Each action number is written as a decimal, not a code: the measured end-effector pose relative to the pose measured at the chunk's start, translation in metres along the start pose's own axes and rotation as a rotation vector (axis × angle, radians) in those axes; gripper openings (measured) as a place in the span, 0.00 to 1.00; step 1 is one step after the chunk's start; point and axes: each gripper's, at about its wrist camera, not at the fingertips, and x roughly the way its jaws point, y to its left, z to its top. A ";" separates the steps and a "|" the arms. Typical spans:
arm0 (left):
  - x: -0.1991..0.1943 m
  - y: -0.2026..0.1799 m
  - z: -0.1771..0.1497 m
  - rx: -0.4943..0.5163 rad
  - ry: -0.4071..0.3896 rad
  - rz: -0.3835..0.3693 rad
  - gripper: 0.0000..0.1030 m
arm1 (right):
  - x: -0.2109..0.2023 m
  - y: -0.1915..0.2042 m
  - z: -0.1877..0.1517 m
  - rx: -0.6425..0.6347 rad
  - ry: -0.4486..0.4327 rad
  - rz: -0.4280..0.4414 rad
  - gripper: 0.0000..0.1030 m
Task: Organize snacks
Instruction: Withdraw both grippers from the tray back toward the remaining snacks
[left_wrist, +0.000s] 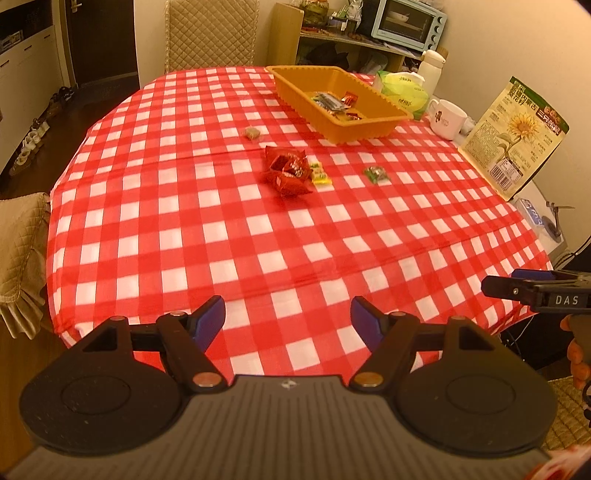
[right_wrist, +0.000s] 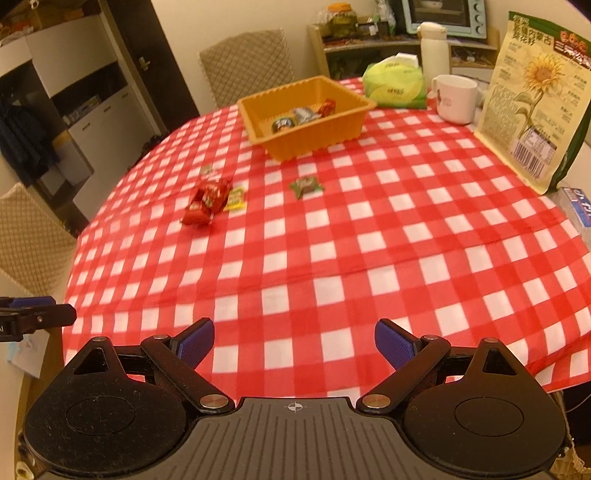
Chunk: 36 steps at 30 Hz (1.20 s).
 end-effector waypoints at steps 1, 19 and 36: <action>0.000 0.000 -0.001 -0.001 0.003 0.001 0.71 | 0.002 0.001 -0.001 -0.005 0.007 0.004 0.90; 0.023 -0.009 0.007 -0.030 0.037 0.015 0.71 | 0.028 -0.002 0.012 -0.048 0.072 0.047 0.90; 0.056 0.004 0.040 -0.151 0.025 0.123 0.71 | 0.083 -0.030 0.069 -0.112 0.086 0.099 0.73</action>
